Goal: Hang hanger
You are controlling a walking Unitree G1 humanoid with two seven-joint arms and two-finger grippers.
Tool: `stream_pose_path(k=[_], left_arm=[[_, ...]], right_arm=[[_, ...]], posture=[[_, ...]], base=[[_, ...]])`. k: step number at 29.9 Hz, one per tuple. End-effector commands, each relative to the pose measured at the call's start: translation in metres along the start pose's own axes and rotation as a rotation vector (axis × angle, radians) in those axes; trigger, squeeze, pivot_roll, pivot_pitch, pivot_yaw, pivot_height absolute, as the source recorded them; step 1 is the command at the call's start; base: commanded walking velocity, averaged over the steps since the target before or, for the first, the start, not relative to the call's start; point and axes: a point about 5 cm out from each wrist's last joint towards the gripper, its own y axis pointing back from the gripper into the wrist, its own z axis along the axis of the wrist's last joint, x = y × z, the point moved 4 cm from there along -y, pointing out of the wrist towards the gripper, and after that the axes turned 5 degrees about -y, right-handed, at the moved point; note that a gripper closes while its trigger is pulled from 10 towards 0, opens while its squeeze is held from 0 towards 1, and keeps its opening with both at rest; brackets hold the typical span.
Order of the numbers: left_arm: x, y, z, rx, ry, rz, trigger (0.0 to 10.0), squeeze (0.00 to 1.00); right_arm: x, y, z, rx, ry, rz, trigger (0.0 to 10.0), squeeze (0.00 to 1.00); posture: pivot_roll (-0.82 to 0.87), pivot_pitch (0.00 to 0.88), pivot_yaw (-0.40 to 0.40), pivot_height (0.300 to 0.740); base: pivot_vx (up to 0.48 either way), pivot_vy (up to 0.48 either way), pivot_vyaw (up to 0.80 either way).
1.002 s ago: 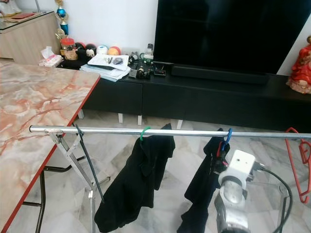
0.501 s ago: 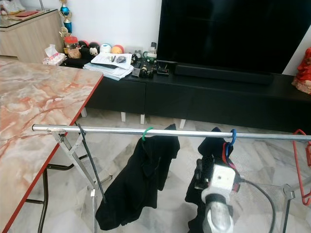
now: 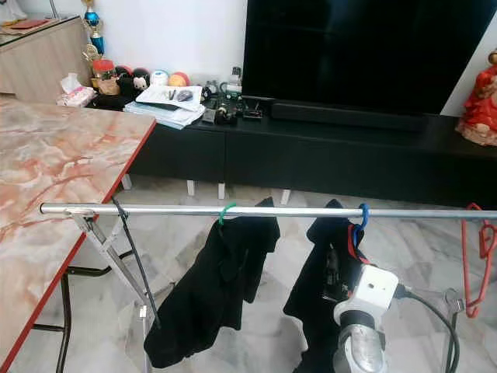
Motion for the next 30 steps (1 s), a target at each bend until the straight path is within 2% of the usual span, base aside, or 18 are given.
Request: stream_pose_path(k=[1, 8, 18, 25, 27, 29, 30], left_arm=[[-0.001, 0.000, -0.002, 0.012, -0.018, -0.007, 10.0, 0.00], [0.001, 0.001, -0.002, 0.004, -0.019, -0.002, 10.0, 0.00], [0.001, 0.000, -0.001, -0.001, -0.021, -0.007, 10.0, 0.00], [-0.016, -0.005, 0.019, -0.024, -0.024, -0.027, 10.0, 0.00], [-0.026, -0.008, 0.032, -0.040, -0.027, -0.036, 10.0, 0.00], [-0.031, -0.009, 0.037, -0.045, -0.028, -0.040, 10.0, 0.00], [-0.040, -0.010, 0.046, -0.053, -0.031, -0.046, 10.0, 0.00]], right_arm=[[0.005, -0.003, 0.004, -0.009, -0.018, 0.008, 10.0, 0.00], [0.007, -0.002, 0.002, 0.001, -0.035, 0.006, 10.0, 0.00], [0.004, -0.001, 0.000, 0.003, -0.036, -0.011, 10.0, 0.00], [-0.001, 0.003, -0.001, 0.005, -0.033, -0.034, 10.0, 0.00], [-0.001, 0.005, -0.001, 0.009, -0.034, -0.034, 10.0, 0.00], [-0.001, 0.005, -0.002, 0.011, -0.033, -0.034, 10.0, 0.00], [0.000, 0.007, -0.004, 0.016, -0.034, -0.035, 10.0, 0.00]], posture=[[0.16, 0.000, -0.066, 0.740], [0.16, 0.000, -0.064, 0.740], [0.16, 0.000, -0.063, 0.740], [0.15, 0.000, -0.062, 0.740], [0.15, 0.000, -0.062, 0.740], [0.15, 0.000, -0.062, 0.740], [0.15, 0.000, -0.062, 0.740]], base=[[0.326, 0.000, 0.00], [0.334, 0.000, 0.00], [0.000, 0.000, 0.00], [0.000, 0.000, 0.00], [0.000, 0.000, 0.00], [0.000, 0.000, 0.00], [0.000, 0.000, 0.00]])
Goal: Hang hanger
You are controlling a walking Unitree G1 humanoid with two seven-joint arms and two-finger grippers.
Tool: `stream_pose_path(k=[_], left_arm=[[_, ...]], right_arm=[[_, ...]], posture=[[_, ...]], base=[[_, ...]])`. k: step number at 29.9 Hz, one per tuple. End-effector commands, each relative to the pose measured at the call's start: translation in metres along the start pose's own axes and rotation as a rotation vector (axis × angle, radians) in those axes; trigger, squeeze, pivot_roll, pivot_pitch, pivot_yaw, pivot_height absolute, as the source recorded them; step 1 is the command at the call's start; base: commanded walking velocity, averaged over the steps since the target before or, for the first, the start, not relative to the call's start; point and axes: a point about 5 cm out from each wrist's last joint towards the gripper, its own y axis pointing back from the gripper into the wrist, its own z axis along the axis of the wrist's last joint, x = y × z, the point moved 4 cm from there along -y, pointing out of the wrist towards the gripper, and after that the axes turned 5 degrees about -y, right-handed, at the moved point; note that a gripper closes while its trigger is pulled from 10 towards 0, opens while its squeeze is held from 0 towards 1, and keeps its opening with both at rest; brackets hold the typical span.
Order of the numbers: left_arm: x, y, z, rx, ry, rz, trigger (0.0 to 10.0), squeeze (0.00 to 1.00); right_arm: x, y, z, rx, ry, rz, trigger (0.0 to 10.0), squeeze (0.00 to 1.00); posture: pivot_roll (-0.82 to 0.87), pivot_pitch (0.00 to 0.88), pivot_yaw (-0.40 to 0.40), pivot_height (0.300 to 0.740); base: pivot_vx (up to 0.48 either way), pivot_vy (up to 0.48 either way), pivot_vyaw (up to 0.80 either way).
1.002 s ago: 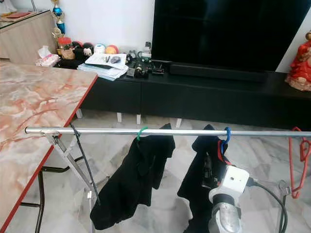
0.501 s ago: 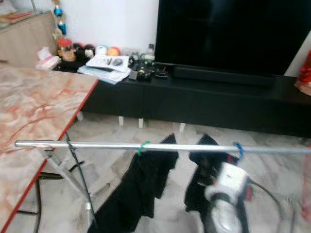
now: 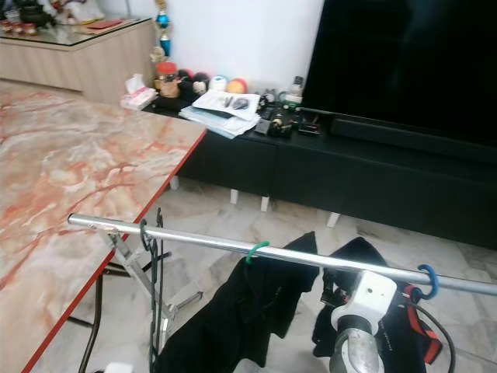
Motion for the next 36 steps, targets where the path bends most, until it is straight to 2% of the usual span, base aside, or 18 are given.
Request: stream_pose_path(k=[1, 3, 9, 10, 12, 18, 23, 27, 31, 36], left_arm=[[-0.009, -0.002, 0.002, 0.022, -0.027, 0.000, 10.0, 0.00], [-0.018, -0.004, 0.010, 0.015, -0.028, -0.007, 10.0, 0.00], [-0.025, -0.004, 0.015, 0.011, -0.031, -0.012, 10.0, 0.00], [-0.023, -0.004, 0.014, 0.011, -0.032, -0.011, 10.0, 0.00], [-0.017, -0.003, 0.008, 0.017, -0.032, -0.008, 10.0, 0.00], [-0.016, -0.004, 0.014, 0.020, -0.037, -0.004, 10.0, 0.00], [-0.011, -0.002, 0.003, 0.022, -0.031, -0.004, 10.0, 0.00], [-0.014, -0.002, 0.003, 0.020, -0.031, -0.009, 10.0, 0.00], [-0.004, 0.000, -0.006, 0.028, -0.030, -0.005, 10.0, 0.00], [-0.003, 0.000, -0.004, 0.033, -0.032, -0.003, 10.0, 0.00]], right_arm=[[0.000, 0.002, 0.003, -0.006, -0.004, -0.005, 10.0, 0.00], [-0.001, 0.003, -0.001, 0.009, -0.007, -0.008, 10.0, 0.00], [-0.003, 0.009, -0.019, 0.094, 0.024, 0.025, 10.0, 0.00], [-0.004, 0.011, -0.024, 0.124, 0.070, 0.047, 10.0, 0.00], [-0.003, 0.012, -0.026, 0.131, 0.088, 0.068, 10.0, 0.00], [-0.003, 0.012, -0.026, 0.139, 0.085, 0.090, 10.0, 0.00], [0.003, 0.011, -0.028, 0.150, 0.085, 0.129, 10.0, 0.00], [0.007, 0.012, -0.029, 0.155, 0.082, 0.145, 10.0, 0.00], [0.006, 0.011, -0.028, 0.152, 0.083, 0.148, 10.0, 0.00], [0.004, 0.009, -0.028, 0.151, 0.084, 0.145, 10.0, 0.00]], posture=[[0.15, 0.000, -0.062, 0.740], [0.15, 0.000, -0.062, 0.740], [0.15, 0.000, -0.062, 0.740], [0.15, 0.000, -0.062, 0.740], [0.15, 0.000, -0.063, 0.740], [0.15, 0.000, -0.063, 0.740], [0.16, 0.000, -0.062, 0.740], [0.15, 0.000, -0.062, 0.740], [0.15, 0.000, -0.062, 0.740], [0.15, 0.000, -0.062, 0.740]], base=[[0.000, 0.000, 0.00], [0.000, 0.000, 0.00], [0.000, 0.000, 0.00], [0.000, 0.000, 0.00], [0.000, 0.000, 0.00], [0.000, 0.000, 0.00], [0.000, 0.000, 0.00], [-0.325, 0.000, 0.00], [-0.303, 0.000, 0.00], [-0.117, 0.000, 0.00]])
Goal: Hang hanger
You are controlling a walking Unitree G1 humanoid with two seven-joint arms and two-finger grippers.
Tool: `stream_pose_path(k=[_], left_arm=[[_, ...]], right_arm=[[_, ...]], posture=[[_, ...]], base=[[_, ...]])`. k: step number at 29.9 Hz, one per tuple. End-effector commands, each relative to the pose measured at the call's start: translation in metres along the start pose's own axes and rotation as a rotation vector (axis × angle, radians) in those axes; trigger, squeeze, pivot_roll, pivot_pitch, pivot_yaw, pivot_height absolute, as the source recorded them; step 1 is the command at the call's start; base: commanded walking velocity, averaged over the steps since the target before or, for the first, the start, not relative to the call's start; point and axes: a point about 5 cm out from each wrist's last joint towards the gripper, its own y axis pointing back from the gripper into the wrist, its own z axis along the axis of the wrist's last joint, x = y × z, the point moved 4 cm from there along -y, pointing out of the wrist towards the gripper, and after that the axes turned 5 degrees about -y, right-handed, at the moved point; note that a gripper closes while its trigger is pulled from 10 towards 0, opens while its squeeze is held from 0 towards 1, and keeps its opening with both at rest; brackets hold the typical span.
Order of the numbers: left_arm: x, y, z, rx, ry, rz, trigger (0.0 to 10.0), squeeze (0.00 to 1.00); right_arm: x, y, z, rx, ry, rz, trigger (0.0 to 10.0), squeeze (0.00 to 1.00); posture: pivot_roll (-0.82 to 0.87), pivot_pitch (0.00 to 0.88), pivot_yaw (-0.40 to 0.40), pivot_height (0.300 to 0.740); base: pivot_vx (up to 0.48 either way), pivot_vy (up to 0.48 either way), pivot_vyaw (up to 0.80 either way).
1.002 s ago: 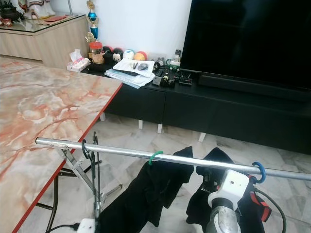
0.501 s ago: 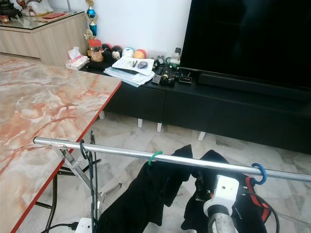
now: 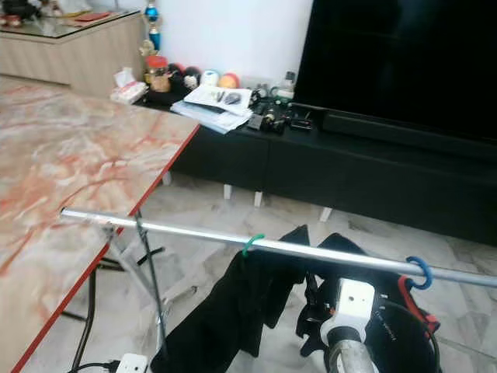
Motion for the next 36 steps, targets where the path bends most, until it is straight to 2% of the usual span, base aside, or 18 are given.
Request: stream_pose_path(k=[1, 3, 9, 15, 21, 29, 32, 36], left_arm=[[-0.003, 0.000, -0.003, 0.015, -0.010, -0.009, 10.0, 0.00], [0.002, 0.001, -0.009, 0.030, -0.015, -0.005, 10.0, 0.00], [0.000, 0.002, -0.012, 0.037, -0.014, -0.007, 10.0, 0.00], [-0.018, -0.001, -0.003, 0.036, -0.015, -0.021, 10.0, 0.00], [-0.009, 0.002, -0.016, 0.046, -0.025, -0.019, 10.0, 0.00], [-0.019, 0.002, -0.017, 0.051, -0.030, -0.027, 10.0, 0.00], [-0.016, 0.008, -0.039, 0.068, -0.028, -0.025, 10.0, 0.00], [-0.012, 0.006, -0.033, 0.058, -0.029, -0.023, 10.0, 0.00]], right_arm=[[-0.007, 0.001, -0.003, 0.016, -0.001, -0.017, 10.0, 0.00], [-0.006, 0.001, -0.001, 0.010, -0.002, -0.015, 10.0, 0.00], [-0.005, 0.000, -0.001, 0.007, -0.004, -0.012, 10.0, 0.00], [-0.005, -0.003, 0.000, 0.001, -0.008, -0.013, 10.0, 0.00], [-0.005, -0.004, 0.001, -0.002, -0.009, -0.014, 10.0, 0.00], [-0.004, -0.004, 0.000, 0.001, -0.010, -0.013, 10.0, 0.00], [-0.002, -0.003, -0.001, 0.002, -0.011, -0.010, 10.0, 0.00], [-0.002, -0.002, -0.001, 0.002, -0.012, -0.012, 10.0, 0.00]], posture=[[0.15, 0.000, -0.062, 0.740], [0.15, 0.000, -0.062, 0.740], [0.15, 0.000, -0.062, 0.740], [0.16, 0.000, -0.063, 0.740], [0.16, 0.000, -0.063, 0.740], [0.16, 0.000, -0.064, 0.740], [0.16, 0.000, -0.063, 0.740], [0.16, 0.000, -0.063, 0.740]], base=[[0.000, 0.000, 0.00], [0.000, 0.000, 0.00], [0.000, 0.000, 0.00], [0.000, 0.000, 0.00], [0.000, 0.000, 0.00], [0.000, -0.396, 0.00], [0.000, -0.431, 0.00], [0.000, -0.430, 0.00]])
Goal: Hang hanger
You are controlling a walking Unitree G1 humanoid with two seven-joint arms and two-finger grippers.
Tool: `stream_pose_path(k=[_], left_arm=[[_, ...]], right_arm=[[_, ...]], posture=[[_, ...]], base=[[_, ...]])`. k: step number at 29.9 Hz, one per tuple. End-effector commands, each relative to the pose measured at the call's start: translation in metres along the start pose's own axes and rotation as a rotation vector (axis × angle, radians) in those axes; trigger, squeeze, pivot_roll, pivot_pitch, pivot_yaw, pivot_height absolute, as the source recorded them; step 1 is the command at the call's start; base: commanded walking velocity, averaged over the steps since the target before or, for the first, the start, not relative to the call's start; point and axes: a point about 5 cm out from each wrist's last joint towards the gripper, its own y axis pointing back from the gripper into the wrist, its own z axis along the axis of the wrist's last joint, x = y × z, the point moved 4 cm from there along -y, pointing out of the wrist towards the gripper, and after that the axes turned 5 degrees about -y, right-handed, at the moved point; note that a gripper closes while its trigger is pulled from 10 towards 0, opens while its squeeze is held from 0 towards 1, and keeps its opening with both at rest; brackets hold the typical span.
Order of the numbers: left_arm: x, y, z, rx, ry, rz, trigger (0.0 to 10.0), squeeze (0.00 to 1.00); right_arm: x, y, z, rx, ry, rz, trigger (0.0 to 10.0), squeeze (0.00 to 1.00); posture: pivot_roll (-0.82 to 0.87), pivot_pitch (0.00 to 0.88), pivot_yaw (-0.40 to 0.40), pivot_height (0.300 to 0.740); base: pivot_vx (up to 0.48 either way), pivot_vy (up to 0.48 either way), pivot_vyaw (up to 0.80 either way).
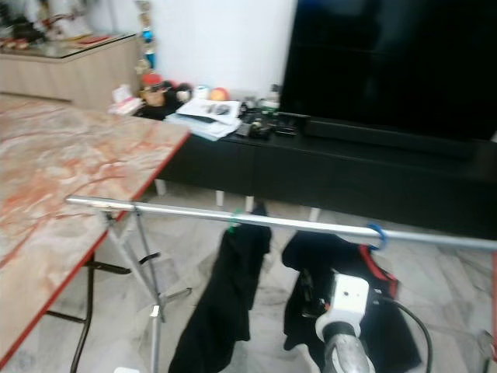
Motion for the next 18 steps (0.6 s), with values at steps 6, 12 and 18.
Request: stream_pose_path(k=[6, 12, 18], left_arm=[[0.000, 0.000, -0.005, 0.041, 0.002, -0.018, 10.0, 0.00], [0.001, -0.001, 0.000, 0.043, 0.002, -0.020, 10.0, 0.00], [0.017, 0.002, -0.010, 0.050, 0.003, -0.012, 10.0, 0.00]], right_arm=[[0.008, -0.003, 0.008, -0.027, -0.007, 0.019, 10.0, 0.00], [0.003, 0.000, 0.023, -0.099, 0.004, 0.002, 10.0, 0.00], [0.005, -0.005, 0.033, -0.112, 0.031, 0.019, 10.0, 0.00]], posture=[[0.15, 0.000, -0.062, 0.740], [0.15, 0.000, -0.063, 0.740], [0.15, 0.000, -0.063, 0.740]], base=[[0.000, -0.129, 0.00], [0.000, 0.000, 0.00], [0.000, 0.000, 0.00]])
